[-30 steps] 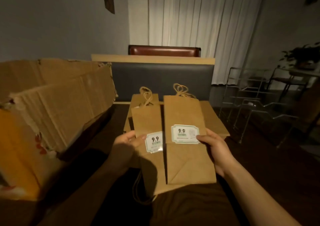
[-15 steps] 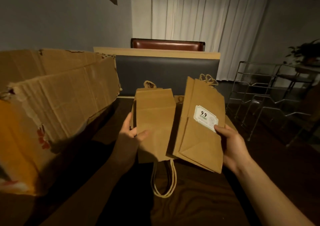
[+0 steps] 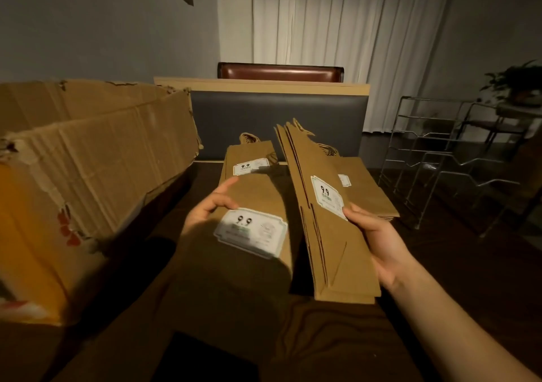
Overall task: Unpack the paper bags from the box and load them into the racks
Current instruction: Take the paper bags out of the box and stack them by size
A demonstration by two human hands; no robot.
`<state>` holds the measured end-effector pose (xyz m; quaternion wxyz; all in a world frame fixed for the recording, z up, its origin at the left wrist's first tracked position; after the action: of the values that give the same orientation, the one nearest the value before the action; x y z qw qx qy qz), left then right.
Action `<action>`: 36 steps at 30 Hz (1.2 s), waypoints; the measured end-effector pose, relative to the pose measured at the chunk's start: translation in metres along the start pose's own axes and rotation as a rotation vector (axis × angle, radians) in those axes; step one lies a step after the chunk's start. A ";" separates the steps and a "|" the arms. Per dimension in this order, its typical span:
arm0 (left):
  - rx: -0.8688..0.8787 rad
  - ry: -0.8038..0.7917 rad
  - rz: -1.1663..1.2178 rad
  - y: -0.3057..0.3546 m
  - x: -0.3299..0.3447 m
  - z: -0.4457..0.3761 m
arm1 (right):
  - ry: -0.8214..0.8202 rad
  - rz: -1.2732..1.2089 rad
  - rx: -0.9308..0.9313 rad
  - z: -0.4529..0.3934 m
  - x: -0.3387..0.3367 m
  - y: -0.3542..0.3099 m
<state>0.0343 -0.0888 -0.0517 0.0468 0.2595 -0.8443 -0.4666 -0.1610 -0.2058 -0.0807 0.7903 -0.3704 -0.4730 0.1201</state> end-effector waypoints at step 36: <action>0.058 0.040 -0.153 0.025 0.053 0.016 | 0.082 0.563 -0.576 0.019 0.032 -0.008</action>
<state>-0.0268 -0.0917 -0.0487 0.0205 0.3336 -0.8341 -0.4389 -0.1618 -0.1849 -0.0487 0.6087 -0.6961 -0.3356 0.1796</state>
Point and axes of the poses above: each hand's wrist, its own z-axis away from the middle knuckle, its own x-axis out of the palm, y = z × x, the point moved 10 cm from there along -z, towards the middle knuckle, and after that the axes turned 13 degrees about x, right-handed, at the moved point
